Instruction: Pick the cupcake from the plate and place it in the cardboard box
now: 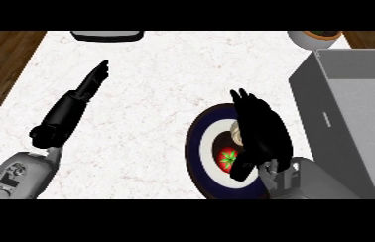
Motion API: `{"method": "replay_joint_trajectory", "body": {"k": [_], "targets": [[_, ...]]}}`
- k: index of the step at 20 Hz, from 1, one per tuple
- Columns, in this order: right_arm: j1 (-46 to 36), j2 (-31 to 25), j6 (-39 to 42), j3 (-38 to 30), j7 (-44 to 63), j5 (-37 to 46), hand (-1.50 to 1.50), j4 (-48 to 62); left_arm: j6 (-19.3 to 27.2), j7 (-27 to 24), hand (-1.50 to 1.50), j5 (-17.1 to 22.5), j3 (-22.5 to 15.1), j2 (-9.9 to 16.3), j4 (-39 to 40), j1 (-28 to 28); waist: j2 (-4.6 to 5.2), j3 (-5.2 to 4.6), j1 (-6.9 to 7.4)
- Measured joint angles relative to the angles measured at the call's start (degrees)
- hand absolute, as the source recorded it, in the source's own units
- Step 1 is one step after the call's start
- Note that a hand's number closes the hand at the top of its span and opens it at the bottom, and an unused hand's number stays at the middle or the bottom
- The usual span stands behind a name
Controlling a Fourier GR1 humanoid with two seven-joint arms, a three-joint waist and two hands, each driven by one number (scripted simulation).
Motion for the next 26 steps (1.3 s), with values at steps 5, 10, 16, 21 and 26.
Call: {"method": "replay_joint_trajectory", "body": {"k": [5,10,16,21,26], "targets": [[-0.7,2.0,0.7,-0.2,-0.8,3.5,-1.50,4.6,-0.9,-1.1,0.00,-0.5,1.2,-0.2,0.7,0.8,-0.01,0.02,-0.39],[0.6,5.1,0.8,0.6,-1.6,7.7,-1.50,7.8,-1.3,-0.5,0.00,-1.3,1.8,-1.1,1.0,0.4,-0.02,0.05,-0.70],[1.1,7.1,2.0,-1.2,-3.0,10.6,-1.50,12.5,-1.1,-0.6,0.00,-3.0,2.3,-2.3,0.6,0.8,-0.01,0.06,-0.72],[2.2,7.3,3.1,-3.7,-4.6,12.7,-1.50,14.3,-3.1,-2.0,0.00,-3.1,3.8,-2.6,1.4,1.8,0.01,0.07,-0.81],[4.0,10.2,3.3,-5.6,-6.7,15.7,-1.50,16.8,-4.7,-1.0,0.00,-4.3,5.5,-3.0,-0.7,3.2,0.01,0.09,-0.70]]}}
